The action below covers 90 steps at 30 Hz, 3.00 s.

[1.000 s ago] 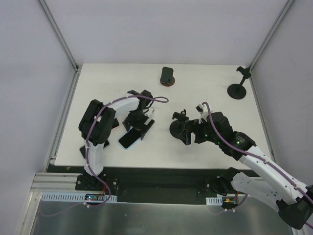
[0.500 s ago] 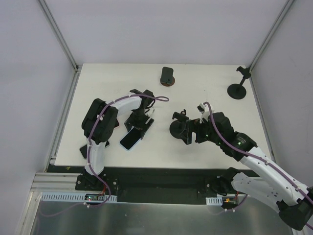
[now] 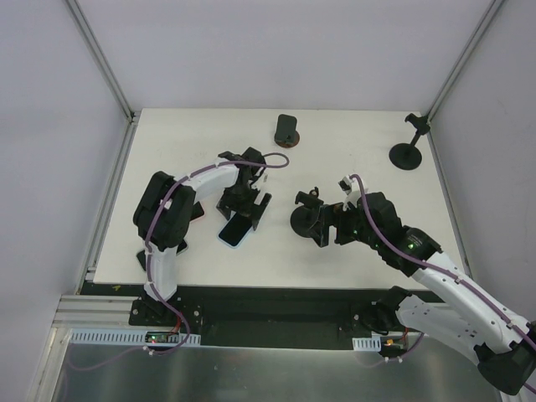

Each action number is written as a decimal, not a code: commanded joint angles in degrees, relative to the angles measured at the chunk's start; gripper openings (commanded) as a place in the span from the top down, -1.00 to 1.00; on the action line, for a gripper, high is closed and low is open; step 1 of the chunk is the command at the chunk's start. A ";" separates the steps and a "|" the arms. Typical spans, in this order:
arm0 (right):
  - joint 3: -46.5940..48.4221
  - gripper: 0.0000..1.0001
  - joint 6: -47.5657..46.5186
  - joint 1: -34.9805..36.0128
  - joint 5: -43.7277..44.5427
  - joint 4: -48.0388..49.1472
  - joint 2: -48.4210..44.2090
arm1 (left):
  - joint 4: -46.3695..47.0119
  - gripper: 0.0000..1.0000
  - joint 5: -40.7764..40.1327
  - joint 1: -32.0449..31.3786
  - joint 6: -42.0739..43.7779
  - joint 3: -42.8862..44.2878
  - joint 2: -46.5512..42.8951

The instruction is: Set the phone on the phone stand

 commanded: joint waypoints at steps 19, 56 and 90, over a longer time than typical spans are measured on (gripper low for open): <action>1.80 -0.93 -0.47 0.19 1.39 1.53 -0.14 | -3.46 -0.42 -6.28 -1.68 3.12 -1.31 4.48; 14.54 -0.93 -5.74 0.10 13.15 -9.54 -1.12 | 5.49 1.00 -12.16 -1.68 -1.19 -5.96 -26.16; 49.79 -0.22 5.77 19.44 18.09 12.68 41.60 | 38.38 1.00 -5.49 -1.85 -1.72 -29.08 -66.36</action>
